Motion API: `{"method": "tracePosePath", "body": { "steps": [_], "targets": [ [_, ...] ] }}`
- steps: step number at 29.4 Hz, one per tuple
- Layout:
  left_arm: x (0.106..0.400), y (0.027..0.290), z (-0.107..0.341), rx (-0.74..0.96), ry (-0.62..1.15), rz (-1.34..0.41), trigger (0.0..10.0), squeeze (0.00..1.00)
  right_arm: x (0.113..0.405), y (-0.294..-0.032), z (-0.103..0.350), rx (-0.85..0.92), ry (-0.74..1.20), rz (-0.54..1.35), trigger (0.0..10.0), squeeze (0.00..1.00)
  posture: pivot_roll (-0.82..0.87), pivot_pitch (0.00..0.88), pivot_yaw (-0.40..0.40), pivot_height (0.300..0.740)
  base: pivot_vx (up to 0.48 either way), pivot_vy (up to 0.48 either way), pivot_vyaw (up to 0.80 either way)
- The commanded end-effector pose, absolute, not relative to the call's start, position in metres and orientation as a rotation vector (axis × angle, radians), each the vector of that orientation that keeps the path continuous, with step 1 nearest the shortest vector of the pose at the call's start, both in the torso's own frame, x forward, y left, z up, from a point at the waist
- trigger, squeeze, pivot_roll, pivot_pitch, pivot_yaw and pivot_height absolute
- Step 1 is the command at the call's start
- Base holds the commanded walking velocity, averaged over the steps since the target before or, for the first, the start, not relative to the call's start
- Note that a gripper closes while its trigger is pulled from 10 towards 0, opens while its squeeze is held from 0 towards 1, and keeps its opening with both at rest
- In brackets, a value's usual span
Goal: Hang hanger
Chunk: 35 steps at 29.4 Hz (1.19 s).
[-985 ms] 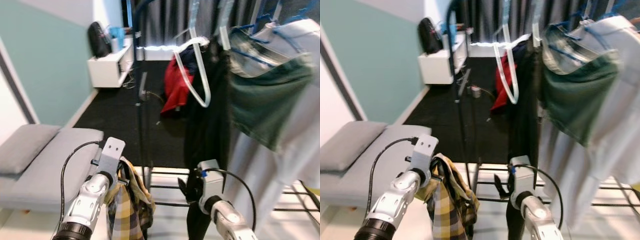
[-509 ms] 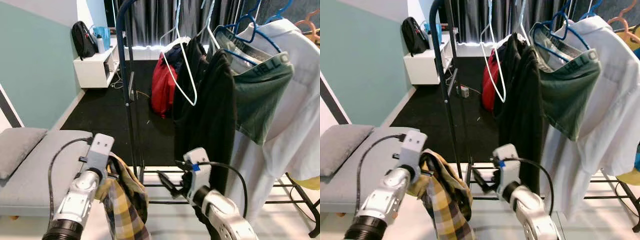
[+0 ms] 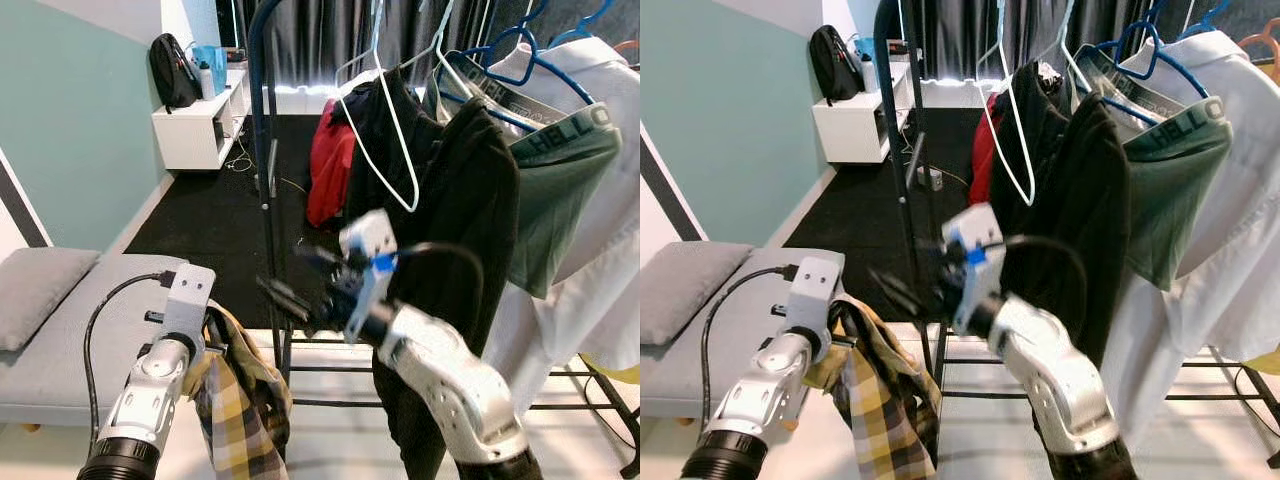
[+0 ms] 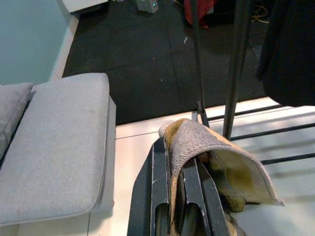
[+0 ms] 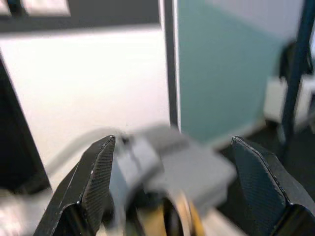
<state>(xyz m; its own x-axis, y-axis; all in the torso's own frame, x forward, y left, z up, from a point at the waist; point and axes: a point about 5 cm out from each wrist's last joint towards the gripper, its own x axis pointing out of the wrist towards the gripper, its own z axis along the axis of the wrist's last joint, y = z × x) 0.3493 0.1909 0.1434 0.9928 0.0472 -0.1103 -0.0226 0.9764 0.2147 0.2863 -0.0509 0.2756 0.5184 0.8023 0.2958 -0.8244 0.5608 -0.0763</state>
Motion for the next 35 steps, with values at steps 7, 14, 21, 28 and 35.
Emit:
{"method": "tracePosePath", "body": {
  "steps": [7,14,21,28,35],
  "targets": [
    [0.353,0.201,0.156,0.185,0.064,0.104,10.0,0.0,0.275,-0.054,0.341,0.031,-0.697,0.899,10.0,1.0,0.0,0.103,0.008,0.74,0.0,0.0,0.0],
    [0.354,0.194,0.162,0.171,0.043,0.061,10.0,0.0,0.312,-0.109,0.373,-0.134,-0.76,0.323,10.0,1.0,-0.01,0.092,0.006,0.74,0.0,0.0,0.0],
    [0.356,0.186,0.168,0.186,0.027,0.005,10.0,0.0,0.326,-0.141,0.392,-0.132,-0.727,0.167,10.0,0.89,-0.01,0.085,0.005,0.74,0.0,0.0,0.0],
    [0.358,0.184,0.172,0.221,0.023,-0.013,10.0,0.0,0.336,-0.162,0.406,-0.051,-0.653,0.071,10.0,0.42,-0.01,0.072,0.009,0.74,0.0,0.0,0.0],
    [0.361,0.184,0.179,0.249,0.003,-0.014,10.0,0.0,0.352,-0.162,0.396,0.082,-0.506,0.213,10.0,0.0,-0.02,0.057,0.011,0.74,0.0,0.0,0.0]
  ]
}}
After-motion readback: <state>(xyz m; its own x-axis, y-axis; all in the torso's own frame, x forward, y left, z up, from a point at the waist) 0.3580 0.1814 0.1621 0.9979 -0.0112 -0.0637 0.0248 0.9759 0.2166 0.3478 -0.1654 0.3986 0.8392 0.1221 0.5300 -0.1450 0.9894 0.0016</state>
